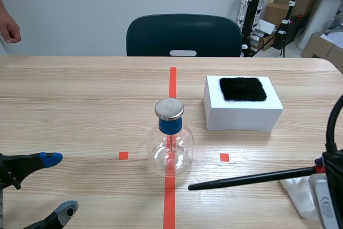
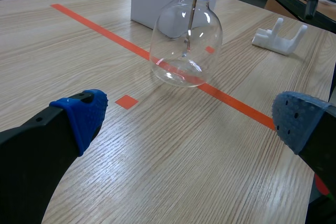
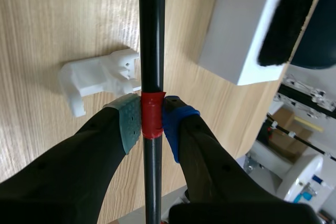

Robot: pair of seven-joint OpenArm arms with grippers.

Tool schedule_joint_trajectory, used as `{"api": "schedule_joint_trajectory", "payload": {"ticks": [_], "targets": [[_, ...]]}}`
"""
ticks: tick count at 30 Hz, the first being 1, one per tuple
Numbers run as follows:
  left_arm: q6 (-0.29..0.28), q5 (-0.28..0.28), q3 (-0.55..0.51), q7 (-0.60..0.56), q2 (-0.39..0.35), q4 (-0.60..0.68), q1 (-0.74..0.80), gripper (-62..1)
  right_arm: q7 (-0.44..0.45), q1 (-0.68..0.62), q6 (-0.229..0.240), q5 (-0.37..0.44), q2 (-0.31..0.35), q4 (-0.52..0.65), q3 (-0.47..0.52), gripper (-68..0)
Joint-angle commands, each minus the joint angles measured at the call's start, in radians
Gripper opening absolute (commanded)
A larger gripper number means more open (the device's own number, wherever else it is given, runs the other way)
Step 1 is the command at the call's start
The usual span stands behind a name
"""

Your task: Do the electroscope experiment. put the rod down on the box

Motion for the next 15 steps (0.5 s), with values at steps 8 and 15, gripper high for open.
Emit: {"api": "schedule_joint_trajectory", "payload": {"ticks": [8, 15], "targets": [[-0.002, -0.01, -0.006, -0.013, 0.002, 0.006, -0.006, 1.4, -0.127, 0.153, 0.135, 0.199, 0.016, 0.008, -0.075, -63.6], [-0.002, -0.01, -0.006, -0.013, 0.002, 0.006, -0.006, 1.4, -0.161, 0.226, 0.135, 0.23, 0.008, -0.05, -0.178, -63.8]]}}
